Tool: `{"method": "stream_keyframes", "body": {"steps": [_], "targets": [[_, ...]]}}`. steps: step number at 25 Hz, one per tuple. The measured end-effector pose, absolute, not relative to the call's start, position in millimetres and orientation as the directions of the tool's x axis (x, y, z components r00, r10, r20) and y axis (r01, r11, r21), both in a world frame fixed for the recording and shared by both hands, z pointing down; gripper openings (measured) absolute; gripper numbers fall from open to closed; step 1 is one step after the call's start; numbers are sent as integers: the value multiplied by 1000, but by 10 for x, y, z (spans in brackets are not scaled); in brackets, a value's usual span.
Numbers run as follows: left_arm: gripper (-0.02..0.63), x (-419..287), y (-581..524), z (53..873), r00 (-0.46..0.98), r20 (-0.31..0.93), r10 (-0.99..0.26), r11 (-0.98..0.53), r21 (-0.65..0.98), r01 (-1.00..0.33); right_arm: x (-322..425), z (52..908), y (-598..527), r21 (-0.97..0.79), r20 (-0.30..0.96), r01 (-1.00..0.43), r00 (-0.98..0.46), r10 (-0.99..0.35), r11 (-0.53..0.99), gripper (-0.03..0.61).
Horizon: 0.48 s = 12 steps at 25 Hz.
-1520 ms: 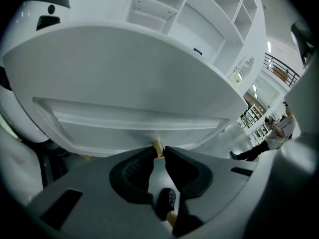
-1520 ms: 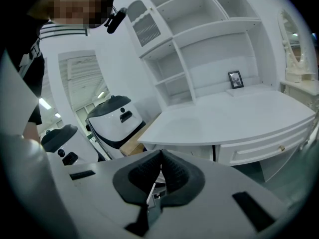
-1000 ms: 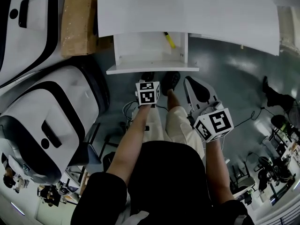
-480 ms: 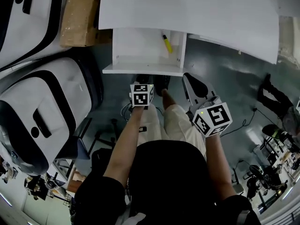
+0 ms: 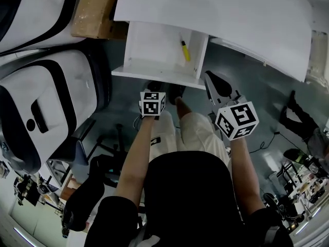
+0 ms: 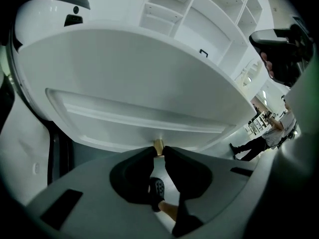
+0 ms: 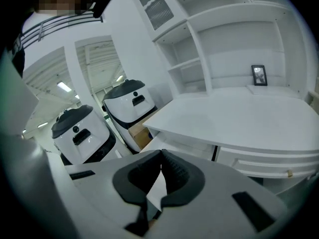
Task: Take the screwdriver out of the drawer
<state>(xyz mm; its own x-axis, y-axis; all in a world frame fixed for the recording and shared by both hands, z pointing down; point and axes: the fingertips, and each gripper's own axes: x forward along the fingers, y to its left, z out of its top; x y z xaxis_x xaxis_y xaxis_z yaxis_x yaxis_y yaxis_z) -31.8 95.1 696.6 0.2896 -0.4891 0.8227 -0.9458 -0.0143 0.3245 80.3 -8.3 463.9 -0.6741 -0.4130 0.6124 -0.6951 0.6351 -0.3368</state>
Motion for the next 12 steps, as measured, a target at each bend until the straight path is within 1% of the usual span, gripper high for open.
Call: {"method": "stream_keyframes", "body": {"steps": [9,12], "targets": [[84,-315,1006,6952,265,827,-496,30,322,-946,945,4823,-170,-323,639,-660,-681,-358,678,17],[91,-325,1096,6875,266,833,-484,20,315,-949,973,4898,-188,-305,663,-658,-666,-343,689,17]]}}
